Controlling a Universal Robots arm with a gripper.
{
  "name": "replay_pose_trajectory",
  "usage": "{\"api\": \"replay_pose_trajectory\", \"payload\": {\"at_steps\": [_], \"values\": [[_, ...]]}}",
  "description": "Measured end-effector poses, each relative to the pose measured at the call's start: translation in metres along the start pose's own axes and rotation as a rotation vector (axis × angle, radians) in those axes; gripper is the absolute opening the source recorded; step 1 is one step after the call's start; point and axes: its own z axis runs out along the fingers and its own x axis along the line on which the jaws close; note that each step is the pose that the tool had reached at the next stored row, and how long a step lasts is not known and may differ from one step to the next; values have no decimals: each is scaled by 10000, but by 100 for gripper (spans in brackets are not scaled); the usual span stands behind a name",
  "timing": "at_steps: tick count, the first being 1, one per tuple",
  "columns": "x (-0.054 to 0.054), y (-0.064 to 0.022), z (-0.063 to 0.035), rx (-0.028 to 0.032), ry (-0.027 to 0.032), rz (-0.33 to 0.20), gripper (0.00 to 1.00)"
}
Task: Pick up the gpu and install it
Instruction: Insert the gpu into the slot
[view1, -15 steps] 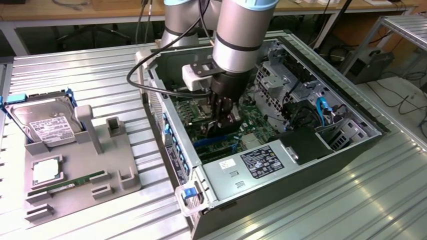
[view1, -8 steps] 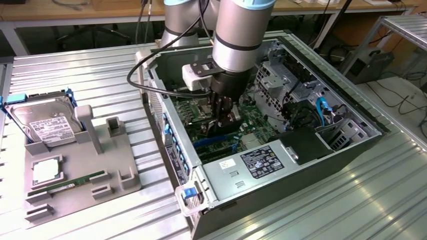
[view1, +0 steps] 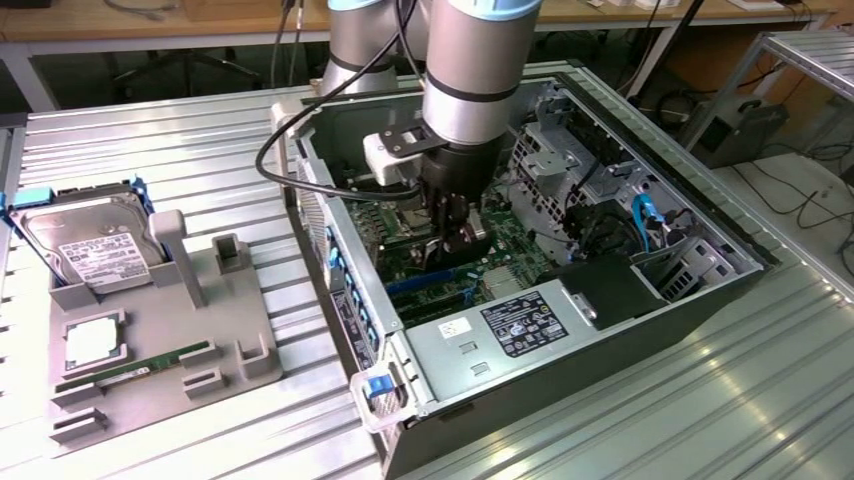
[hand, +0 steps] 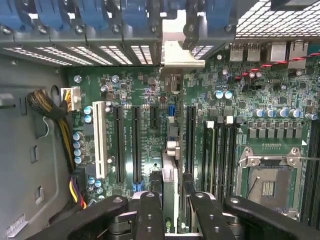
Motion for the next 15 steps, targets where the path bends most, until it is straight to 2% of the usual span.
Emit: {"api": "replay_pose_trajectory", "payload": {"at_steps": [7,15], "values": [[0,83,-5,0,-1,0,26],[0,120,25,0,0,0,26]]}}
